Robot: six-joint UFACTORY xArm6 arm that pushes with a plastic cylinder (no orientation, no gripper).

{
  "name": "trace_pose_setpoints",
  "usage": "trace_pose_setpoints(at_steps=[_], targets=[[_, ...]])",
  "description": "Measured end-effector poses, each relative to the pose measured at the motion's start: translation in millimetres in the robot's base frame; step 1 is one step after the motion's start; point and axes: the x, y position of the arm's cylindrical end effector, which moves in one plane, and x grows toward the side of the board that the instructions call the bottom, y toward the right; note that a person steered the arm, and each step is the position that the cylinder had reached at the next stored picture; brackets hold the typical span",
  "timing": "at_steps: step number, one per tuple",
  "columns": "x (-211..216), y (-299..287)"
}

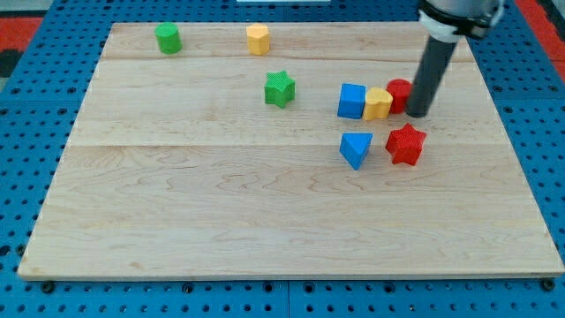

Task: Push the red circle to the top right

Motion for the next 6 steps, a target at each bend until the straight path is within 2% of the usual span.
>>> trace_pose_setpoints(at_steps=[2,3,4,5,6], targets=[[-102,-1],[-54,21],[-31,-1],[-34,-62],[-66,-67]])
